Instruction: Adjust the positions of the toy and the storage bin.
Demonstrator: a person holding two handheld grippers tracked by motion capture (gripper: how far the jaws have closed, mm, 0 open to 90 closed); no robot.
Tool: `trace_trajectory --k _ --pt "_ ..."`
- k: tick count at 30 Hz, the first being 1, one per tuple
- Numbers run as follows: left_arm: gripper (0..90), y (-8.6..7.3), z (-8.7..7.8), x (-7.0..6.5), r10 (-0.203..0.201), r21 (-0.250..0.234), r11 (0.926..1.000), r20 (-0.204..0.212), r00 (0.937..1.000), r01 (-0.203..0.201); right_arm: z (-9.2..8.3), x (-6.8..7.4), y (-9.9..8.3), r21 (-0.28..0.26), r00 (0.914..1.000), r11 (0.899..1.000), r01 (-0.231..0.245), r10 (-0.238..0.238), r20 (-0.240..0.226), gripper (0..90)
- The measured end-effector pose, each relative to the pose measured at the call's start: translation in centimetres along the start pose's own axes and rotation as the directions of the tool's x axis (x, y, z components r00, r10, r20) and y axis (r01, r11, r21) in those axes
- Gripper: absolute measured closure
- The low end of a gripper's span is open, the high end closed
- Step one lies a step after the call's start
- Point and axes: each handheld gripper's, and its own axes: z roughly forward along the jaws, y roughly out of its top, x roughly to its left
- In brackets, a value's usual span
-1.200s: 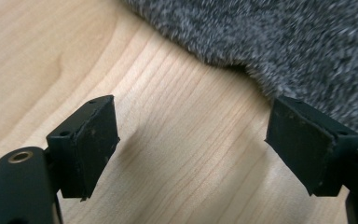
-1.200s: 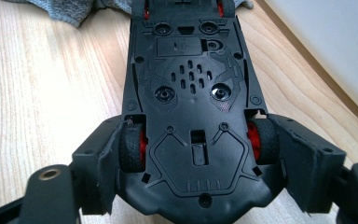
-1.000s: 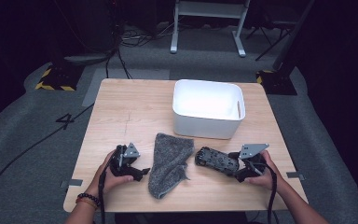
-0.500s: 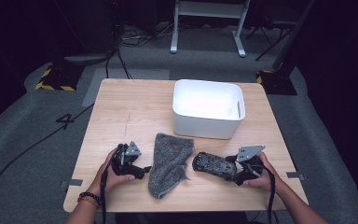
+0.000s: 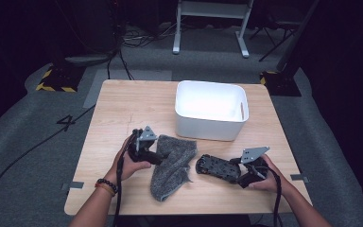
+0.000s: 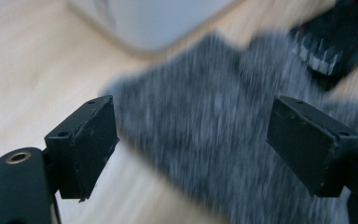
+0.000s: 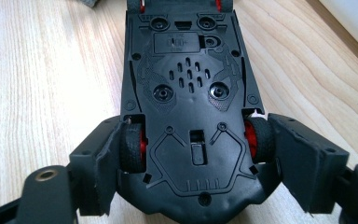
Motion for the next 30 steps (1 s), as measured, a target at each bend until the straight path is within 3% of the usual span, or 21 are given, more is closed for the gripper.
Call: trace_trajectory --k 4,7,12,18,30 --pt "16.3 2.7 -0.1 -0.6 0.015 -0.084 0.9963 -0.018 0.9997 -0.017 -0.1 -0.1 -0.1 -0.001 1.0 1.0 0.001 -0.001 -0.005 23.2" --pt "16.2 4.2 -0.4 -0.7 0.029 -0.119 0.9924 -0.036 0.9989 -0.033 -0.1 -0.2 -0.2 -0.005 0.9999 1.0 0.001 -0.001 -0.012 23.3" --pt "16.2 6.0 -1.0 -0.2 -0.028 -0.192 0.9813 -0.035 0.999 0.02 -0.1 -0.1 -0.2 -0.012 0.9999 1.0 0.005 -0.005 -0.014 23.3" --pt "16.3 7.5 -0.8 0.8 -0.081 -0.232 0.9704 -0.052 0.9954 0.066 -0.2 -0.1 -0.2 -0.013 0.9999 1.0 0.008 -0.008 -0.013 23.5" --pt "21.3 10.2 2.5 2.4 -0.125 -0.154 0.9826 -0.134 0.9831 0.103 0.1 0.0 -0.3 0.003 0.9999 1.0 0.01 -0.01 -0.01 23.5"
